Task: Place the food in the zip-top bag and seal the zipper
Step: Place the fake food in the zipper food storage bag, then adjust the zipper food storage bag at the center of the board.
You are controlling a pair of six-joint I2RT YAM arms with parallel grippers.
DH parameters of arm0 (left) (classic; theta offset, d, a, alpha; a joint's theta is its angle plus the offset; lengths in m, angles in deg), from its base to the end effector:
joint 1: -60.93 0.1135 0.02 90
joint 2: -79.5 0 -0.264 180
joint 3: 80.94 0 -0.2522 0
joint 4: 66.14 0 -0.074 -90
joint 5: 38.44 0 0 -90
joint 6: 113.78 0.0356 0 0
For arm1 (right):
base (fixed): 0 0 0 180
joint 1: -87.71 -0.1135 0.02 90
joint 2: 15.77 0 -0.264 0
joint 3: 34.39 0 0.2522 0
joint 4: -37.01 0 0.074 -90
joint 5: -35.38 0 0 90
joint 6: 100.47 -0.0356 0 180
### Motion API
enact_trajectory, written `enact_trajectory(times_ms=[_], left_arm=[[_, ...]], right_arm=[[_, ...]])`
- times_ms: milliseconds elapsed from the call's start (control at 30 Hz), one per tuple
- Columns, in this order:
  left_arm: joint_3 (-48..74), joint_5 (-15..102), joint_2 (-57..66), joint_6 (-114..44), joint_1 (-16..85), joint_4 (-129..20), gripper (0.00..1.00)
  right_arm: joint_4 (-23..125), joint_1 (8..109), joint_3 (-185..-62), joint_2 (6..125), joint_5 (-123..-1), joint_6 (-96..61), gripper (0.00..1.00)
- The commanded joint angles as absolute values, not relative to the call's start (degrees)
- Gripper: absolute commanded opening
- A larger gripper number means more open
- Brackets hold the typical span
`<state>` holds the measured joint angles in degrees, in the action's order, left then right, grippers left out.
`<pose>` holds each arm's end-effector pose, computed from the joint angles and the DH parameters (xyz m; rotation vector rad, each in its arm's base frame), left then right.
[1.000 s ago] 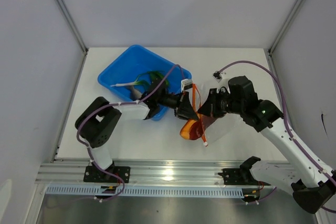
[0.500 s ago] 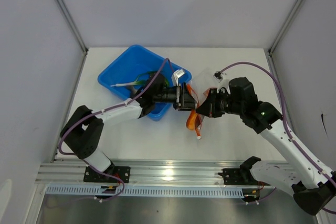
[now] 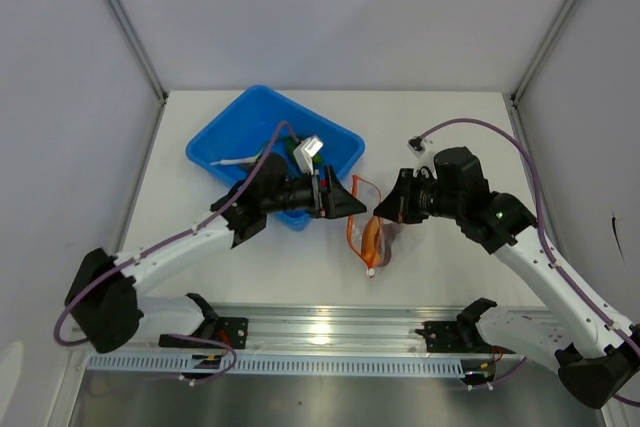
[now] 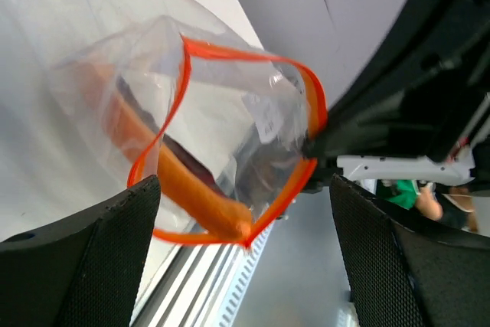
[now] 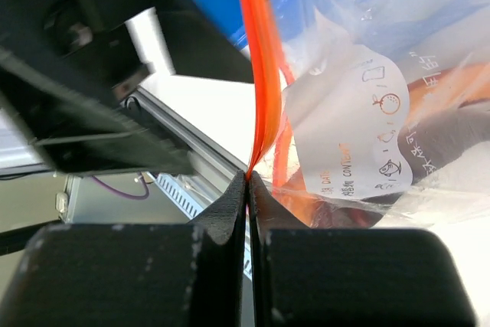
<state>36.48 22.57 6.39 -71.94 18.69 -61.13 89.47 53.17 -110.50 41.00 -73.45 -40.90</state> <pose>0.2050 -0.2094 0.2919 0.3001 2.0943 -1.4975 0.1611 0.1248 0.3590 -0.2865 2.2723 0.9826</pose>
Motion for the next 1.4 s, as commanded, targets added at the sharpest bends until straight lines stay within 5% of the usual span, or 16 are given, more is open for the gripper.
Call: enact_trajectory(times_ms=[0,200,567,1200,1300,1367], left_arm=[[38.8,29.32,13.47,-64.92,17.51,-53.1,0.91],[41.97,32.83,17.89,-64.47,16.37,-46.05,0.76],[42.24,32.75,5.94,-67.81,14.08,-48.68,0.52],[34.07,23.7,-2.5,-73.71,13.56,-56.24,0.38],[32.57,23.17,-3.47,-73.35,13.55,-55.19,0.25],[32.04,23.08,-2.95,-73.09,13.55,-54.49,0.03]], right_arm=[[89.35,53.08,-113.71,40.56,-72.37,-41.41,0.0],[89.44,53.17,-114.24,40.91,-72.46,-41.32,0.0],[90.32,53.26,-114.86,40.48,-72.02,-40.79,0.0],[89.45,53.26,-112.14,40.21,-71.66,-40.7,0.0],[88.91,53.26,-111.96,40.47,-71.75,-40.62,0.0],[89.61,53.35,-112.48,40.48,-70.79,-40.44,0.0]])
